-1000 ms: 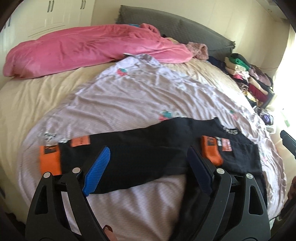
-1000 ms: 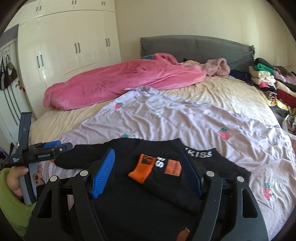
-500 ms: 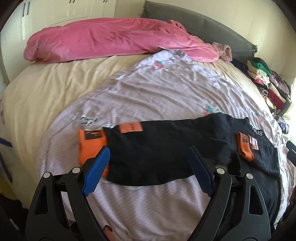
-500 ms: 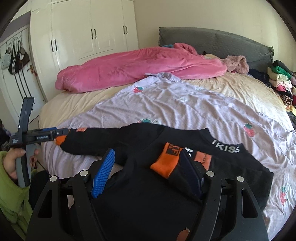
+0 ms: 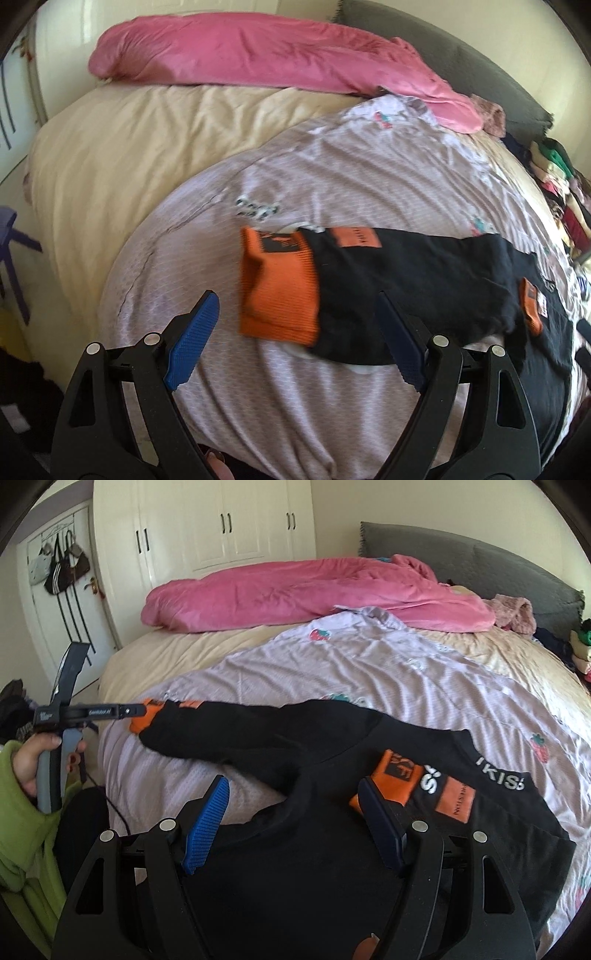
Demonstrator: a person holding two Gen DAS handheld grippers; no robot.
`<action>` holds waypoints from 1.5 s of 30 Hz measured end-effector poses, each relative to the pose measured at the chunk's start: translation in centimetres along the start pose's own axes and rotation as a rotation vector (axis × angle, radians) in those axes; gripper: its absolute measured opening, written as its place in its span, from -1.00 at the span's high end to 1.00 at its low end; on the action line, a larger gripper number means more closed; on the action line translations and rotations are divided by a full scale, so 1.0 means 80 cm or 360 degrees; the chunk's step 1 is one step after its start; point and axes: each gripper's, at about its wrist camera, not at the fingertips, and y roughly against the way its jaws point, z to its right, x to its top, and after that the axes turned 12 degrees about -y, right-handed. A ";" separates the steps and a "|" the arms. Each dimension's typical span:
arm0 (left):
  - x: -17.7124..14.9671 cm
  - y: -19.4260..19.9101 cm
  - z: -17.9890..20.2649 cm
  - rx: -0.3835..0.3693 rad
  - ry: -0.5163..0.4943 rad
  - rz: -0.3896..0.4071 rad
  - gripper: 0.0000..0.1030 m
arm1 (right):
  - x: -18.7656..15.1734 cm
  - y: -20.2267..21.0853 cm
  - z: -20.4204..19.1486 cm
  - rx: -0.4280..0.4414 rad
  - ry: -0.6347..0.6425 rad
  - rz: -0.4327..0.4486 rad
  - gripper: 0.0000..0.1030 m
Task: Fold small clothes
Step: 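Move the left gripper to the other orange sleeve cuff and grasp it, then fold the held sleeve across the body with the left gripper, release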
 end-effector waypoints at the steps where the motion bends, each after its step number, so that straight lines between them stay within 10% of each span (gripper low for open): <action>1: -0.001 -0.003 -0.003 -0.0004 0.0014 -0.0007 -0.52 | -0.002 -0.003 -0.001 -0.0003 0.0003 -0.0011 -0.38; 6: -0.008 -0.017 -0.016 -0.0017 0.0096 -0.0023 -0.49 | -0.008 -0.012 -0.004 -0.0003 -0.0002 -0.0043 -0.38; 13: -0.004 -0.024 -0.011 -0.0014 0.0088 0.0026 0.78 | -0.012 -0.012 0.005 0.0009 -0.0071 -0.0031 -0.38; 26: 0.039 0.052 0.071 -0.0284 -0.0064 0.0276 0.88 | -0.031 0.010 0.068 -0.0102 -0.0361 0.0076 -0.38; 45: 0.054 0.065 0.288 -0.0626 -0.0445 0.0286 0.88 | -0.047 0.086 0.161 -0.0265 -0.0672 0.0266 -0.38</action>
